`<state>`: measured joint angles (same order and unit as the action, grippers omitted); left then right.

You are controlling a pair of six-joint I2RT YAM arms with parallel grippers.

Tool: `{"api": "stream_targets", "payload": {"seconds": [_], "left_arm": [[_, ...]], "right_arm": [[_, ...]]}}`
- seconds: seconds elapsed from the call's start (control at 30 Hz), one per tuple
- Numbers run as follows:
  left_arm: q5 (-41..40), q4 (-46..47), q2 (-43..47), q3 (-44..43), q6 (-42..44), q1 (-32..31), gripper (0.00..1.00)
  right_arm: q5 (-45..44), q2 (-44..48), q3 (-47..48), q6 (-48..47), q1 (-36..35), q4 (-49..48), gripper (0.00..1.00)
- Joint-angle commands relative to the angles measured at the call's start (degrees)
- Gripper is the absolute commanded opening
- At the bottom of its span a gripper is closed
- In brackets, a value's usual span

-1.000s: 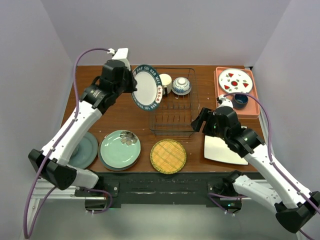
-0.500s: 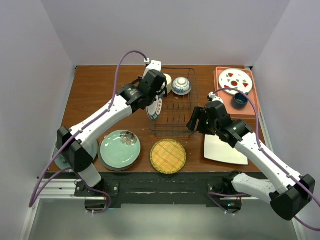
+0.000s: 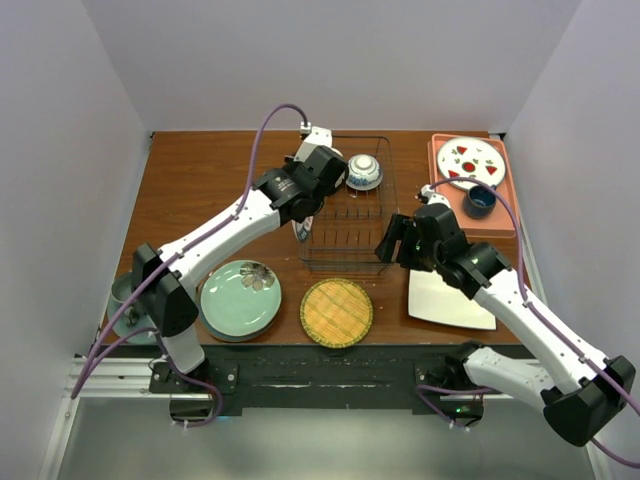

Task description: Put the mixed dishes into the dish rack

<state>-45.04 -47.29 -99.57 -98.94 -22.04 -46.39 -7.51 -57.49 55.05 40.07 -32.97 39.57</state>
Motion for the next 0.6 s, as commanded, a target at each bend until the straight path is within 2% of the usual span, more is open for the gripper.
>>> {"api": "stream_targets", "payload": {"seconds": [0.0, 0.3, 0.57], "left_arm": [[-2.59, 1.15, -1.33, -5.56, -4.85, -0.98, 0.0], [-5.85, -3.86, -4.41, -10.57, -9.51, -2.21, 0.0], [-5.33, -4.3, -3.79, -10.67, -10.83, -2.39, 0.0]], "right_arm": [[0.13, 2.12, 0.24, 0.79, 0.1, 0.42, 0.74], [-0.4, 4.41, -1.52, 1.41, 0.19, 1.47, 0.74], [-0.67, 5.55, -2.22, 1.59, 0.19, 1.74, 0.74]]}}
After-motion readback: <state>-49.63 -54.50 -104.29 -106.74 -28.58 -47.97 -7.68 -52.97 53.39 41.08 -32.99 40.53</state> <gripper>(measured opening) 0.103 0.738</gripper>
